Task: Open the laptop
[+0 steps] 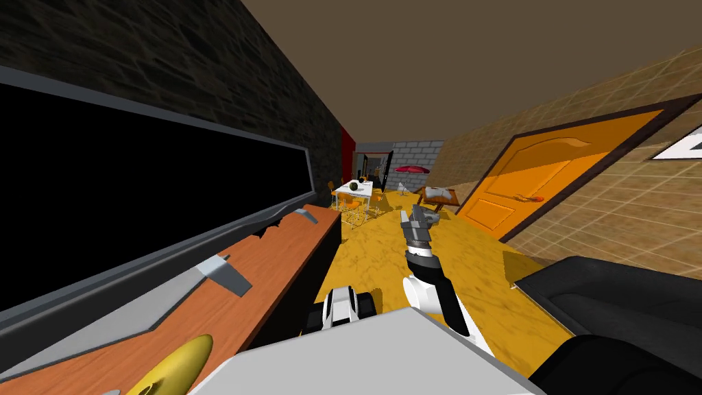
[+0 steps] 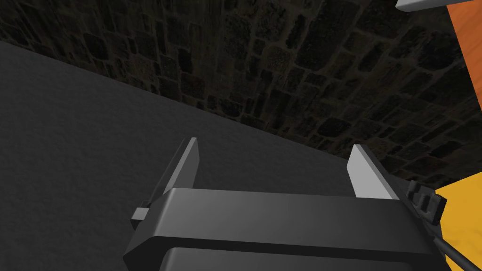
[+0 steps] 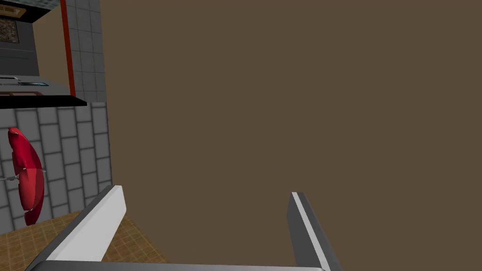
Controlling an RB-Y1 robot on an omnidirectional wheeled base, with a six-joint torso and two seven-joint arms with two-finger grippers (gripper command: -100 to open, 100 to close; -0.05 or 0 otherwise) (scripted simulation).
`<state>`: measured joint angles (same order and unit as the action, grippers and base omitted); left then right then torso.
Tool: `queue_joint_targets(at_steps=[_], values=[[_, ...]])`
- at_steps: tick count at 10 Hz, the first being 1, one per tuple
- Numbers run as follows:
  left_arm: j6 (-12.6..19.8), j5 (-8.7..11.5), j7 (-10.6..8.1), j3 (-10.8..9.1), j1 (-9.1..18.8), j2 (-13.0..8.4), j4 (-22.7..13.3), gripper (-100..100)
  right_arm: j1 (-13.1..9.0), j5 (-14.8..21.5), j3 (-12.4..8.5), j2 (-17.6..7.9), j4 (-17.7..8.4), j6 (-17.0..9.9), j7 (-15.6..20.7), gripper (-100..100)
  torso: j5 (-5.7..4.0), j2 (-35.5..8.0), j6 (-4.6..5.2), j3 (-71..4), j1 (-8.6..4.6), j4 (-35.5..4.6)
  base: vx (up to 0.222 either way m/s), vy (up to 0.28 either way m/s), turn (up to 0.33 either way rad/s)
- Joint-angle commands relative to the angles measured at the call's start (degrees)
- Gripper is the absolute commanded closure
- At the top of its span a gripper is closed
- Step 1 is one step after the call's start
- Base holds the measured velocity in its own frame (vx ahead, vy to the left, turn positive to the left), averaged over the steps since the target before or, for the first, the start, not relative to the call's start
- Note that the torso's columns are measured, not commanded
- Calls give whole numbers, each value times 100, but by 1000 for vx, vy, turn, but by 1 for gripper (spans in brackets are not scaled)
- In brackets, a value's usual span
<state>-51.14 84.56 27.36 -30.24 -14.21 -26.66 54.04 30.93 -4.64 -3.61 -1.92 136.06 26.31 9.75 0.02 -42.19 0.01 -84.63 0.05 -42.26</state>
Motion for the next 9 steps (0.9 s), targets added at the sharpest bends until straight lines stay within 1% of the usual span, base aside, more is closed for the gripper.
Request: queue_joint_targets(at_steps=[1,2,4,5,6,7,8,9], values=[[-29,342,142,38,71,-86,-481,-100,0,0,0,0,0,0,0,0,-2,-1,-2,0,-6,0,98,28,-325],[-32,454,182,49,86,-124,-629,-100,0,0,0,0,0,0,0,0,-2,-7,0,4,-5,-2,68,42,-224],[-40,649,253,65,110,-206,-881,-100,0,0,0,0,0,0,0,0,30,13,32,10,33,-5,57,19,-226],[-50,795,308,73,128,-286,-1063,-100,0,0,0,1,0,0,0,0,33,32,54,1,54,-2,60,11,-213],[-54,847,328,75,134,-321,-1126,-100,0,0,0,1,0,0,0,0,34,58,87,-18,76,2,50,7,-164],[-116,813,264,33,56,-266,-1133,-100,0,0,0,1,0,0,0,0,37,82,117,-35,94,7,0,-10,14],[67,539,-19,-146,314,-208,-1241,-100,1,0,-1,0,0,0,0,0,31,62,72,-30,73,9,56,-6,343],[67,421,-60,-146,314,-208,-1241,-100,3,0,-1,0,0,0,0,0,30,52,34,-17,44,7,83,-97,283]])
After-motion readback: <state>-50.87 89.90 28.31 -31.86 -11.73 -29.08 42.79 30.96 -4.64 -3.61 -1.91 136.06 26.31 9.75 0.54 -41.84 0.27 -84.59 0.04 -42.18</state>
